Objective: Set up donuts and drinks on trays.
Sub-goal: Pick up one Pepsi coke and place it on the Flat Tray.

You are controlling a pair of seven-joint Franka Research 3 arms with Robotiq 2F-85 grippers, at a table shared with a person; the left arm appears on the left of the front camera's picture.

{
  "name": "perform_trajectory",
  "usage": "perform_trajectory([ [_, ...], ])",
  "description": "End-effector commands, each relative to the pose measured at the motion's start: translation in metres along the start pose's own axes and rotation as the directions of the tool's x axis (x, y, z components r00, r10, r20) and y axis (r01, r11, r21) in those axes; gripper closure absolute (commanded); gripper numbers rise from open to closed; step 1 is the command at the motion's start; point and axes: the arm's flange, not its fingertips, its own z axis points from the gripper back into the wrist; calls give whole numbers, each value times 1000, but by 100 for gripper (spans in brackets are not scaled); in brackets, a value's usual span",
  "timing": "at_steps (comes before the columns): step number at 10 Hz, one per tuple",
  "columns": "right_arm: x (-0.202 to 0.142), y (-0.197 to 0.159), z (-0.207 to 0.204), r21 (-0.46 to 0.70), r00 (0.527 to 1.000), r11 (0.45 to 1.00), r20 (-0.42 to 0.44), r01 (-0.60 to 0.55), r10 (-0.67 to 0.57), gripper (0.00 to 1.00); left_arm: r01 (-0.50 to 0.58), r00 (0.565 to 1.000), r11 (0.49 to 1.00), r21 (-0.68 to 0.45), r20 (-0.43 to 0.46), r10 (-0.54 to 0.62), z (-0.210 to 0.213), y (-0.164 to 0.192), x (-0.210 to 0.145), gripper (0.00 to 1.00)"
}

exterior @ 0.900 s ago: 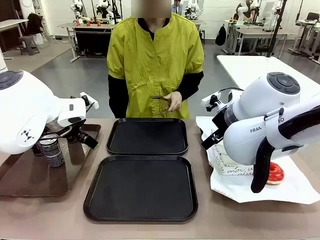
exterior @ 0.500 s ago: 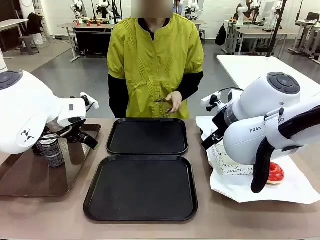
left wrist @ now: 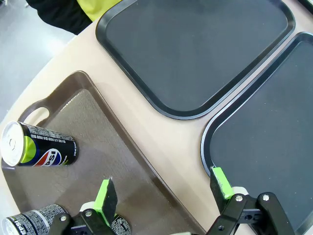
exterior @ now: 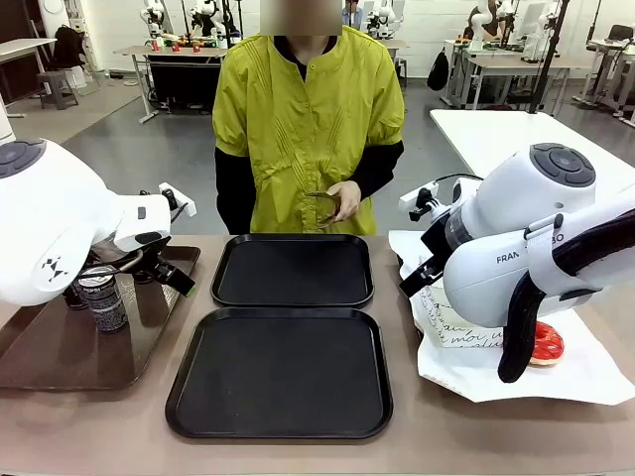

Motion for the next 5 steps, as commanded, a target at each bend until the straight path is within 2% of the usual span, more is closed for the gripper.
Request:
perform_trajectory([
  [1, 0, 0, 0, 0, 1000, 1000, 0, 0, 0, 0, 0, 1000, 1000, 0, 0, 0, 0, 0, 0, 0],
  [2, 0, 0, 0, 0, 1000, 1000, 0, 0, 0, 0, 0, 1000, 1000, 0, 0, 0, 0, 0, 0, 0],
  [3, -11, 9, 30, -8, 999, 1000, -20, -27, 27, 0, 121, 993, 992, -26, 5, -121, 35, -11, -16, 0],
  [4, -26, 21, 64, -21, 998, 998, -34, -51, 50, 0, 150, 988, 988, -26, -26, -151, 68, -19, -36, 0],
  [5, -46, 35, 101, -18, 995, 998, -85, -60, 59, 0, 169, 982, 984, -49, -78, -173, 97, -24, -60, 0],
])
